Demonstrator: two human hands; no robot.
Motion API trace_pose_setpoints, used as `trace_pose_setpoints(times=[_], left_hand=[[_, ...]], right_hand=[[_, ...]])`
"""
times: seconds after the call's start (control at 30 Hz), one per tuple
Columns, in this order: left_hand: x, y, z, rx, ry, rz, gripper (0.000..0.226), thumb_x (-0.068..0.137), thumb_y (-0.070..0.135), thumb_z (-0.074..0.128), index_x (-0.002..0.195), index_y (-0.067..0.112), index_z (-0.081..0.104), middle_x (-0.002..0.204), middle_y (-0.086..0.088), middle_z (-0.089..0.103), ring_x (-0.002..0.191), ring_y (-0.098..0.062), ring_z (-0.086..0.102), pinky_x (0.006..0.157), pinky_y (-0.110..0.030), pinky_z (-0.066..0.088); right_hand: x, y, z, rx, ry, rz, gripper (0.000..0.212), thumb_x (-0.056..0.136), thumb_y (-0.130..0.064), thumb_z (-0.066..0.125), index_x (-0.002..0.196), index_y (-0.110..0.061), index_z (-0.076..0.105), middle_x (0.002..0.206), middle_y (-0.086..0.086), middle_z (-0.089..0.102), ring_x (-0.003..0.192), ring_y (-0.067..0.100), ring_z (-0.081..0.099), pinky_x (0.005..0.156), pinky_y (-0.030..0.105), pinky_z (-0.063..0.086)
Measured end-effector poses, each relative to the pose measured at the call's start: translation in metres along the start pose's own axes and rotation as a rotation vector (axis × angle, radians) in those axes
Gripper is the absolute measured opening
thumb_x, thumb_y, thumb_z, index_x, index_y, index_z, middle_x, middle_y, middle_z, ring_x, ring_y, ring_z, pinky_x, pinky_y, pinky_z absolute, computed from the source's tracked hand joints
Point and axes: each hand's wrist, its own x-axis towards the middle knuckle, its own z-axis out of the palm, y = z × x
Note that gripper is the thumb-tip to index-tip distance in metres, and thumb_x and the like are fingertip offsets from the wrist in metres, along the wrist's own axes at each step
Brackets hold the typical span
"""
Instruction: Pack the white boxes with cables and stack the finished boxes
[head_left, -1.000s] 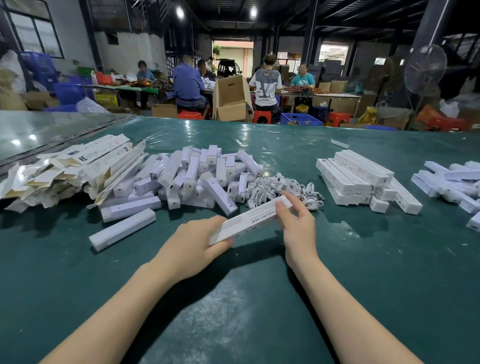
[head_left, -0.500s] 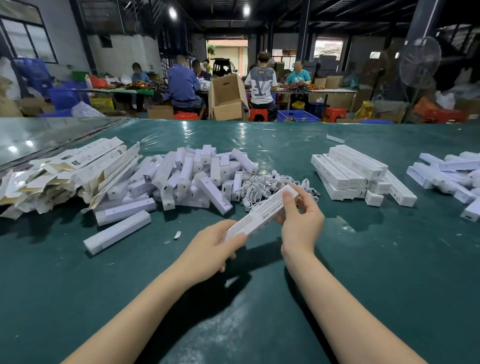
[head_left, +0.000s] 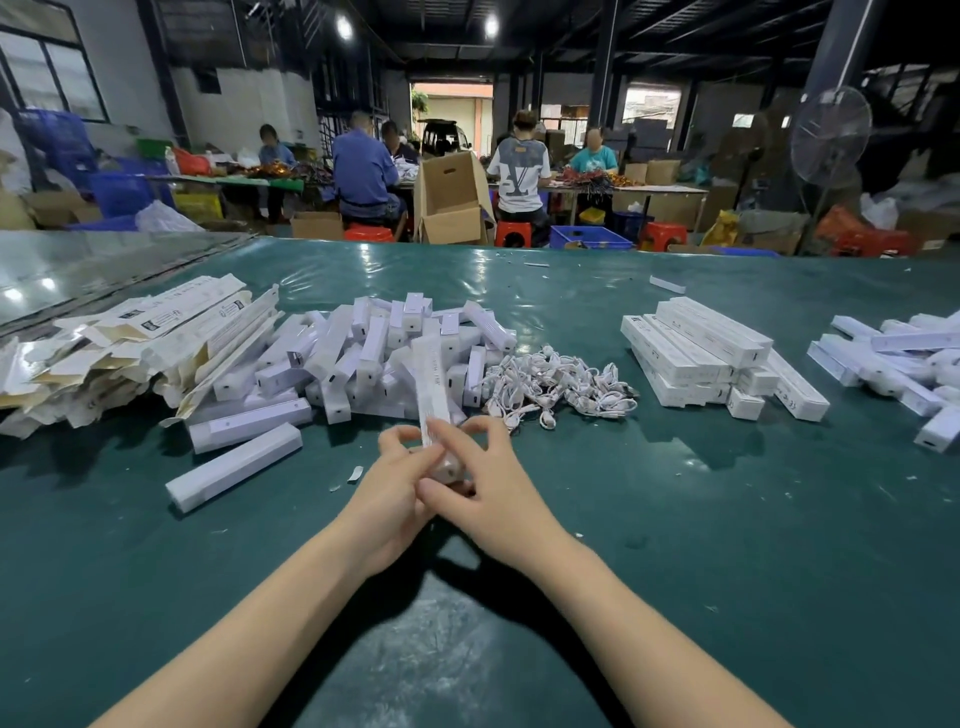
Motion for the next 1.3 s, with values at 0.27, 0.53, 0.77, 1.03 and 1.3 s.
trace_pose_setpoints(times=[0.27,0.53,0.77,1.03,1.3], left_hand=[[0.002,-0.010,-0.006,0.312,-0.219,0.061,0.017,0.094,0.009,0.040,0.101,0.016,0.054,0.108,-0.005,0.053,0.099,-0.015,0.051,0.089,-0.027,0.048],[0.002,-0.012,-0.010,0.413,-0.225,0.073,0.013,0.093,0.003,0.045,0.095,0.012,0.055,0.095,-0.005,0.058,0.077,-0.011,0.062,0.071,-0.020,0.054],[0.003,-0.009,-0.012,0.432,-0.243,0.037,0.013,0.091,0.001,0.049,0.097,0.010,0.056,0.083,-0.007,0.064,0.066,-0.008,0.062,0.064,-0.020,0.052],[0.002,-0.007,-0.010,0.433,-0.234,0.028,0.018,0.086,-0.005,0.054,0.097,0.009,0.056,0.083,-0.010,0.060,0.065,-0.008,0.062,0.063,-0.019,0.052],[-0.003,-0.006,-0.010,0.648,-0.268,0.111,0.020,0.087,-0.005,0.053,0.086,0.014,0.059,0.075,-0.002,0.062,0.061,-0.004,0.058,0.062,-0.016,0.049]], right_hand=[[0.004,0.007,-0.032,-0.405,0.228,0.059,0.043,0.084,-0.017,0.055,0.126,-0.026,0.050,0.105,0.006,0.049,0.094,0.026,0.054,0.082,0.037,0.044],[0.016,0.032,-0.061,0.076,0.645,0.159,0.030,0.076,-0.001,0.065,0.076,-0.027,0.049,0.064,-0.008,0.049,0.054,0.003,0.043,0.053,0.011,0.035],[0.036,0.069,-0.131,0.002,1.179,0.459,0.020,0.078,-0.002,0.059,0.097,-0.007,0.060,0.093,0.013,0.058,0.076,0.022,0.052,0.073,0.028,0.042],[0.033,0.074,-0.168,-0.031,0.831,0.596,0.065,0.078,0.000,0.062,0.137,-0.013,0.037,0.117,0.015,0.049,0.099,0.025,0.051,0.086,0.029,0.040],[0.006,0.055,-0.072,0.293,0.675,0.498,0.032,0.080,0.008,0.047,0.061,-0.016,0.059,0.053,0.004,0.053,0.041,0.015,0.045,0.043,0.021,0.039]])
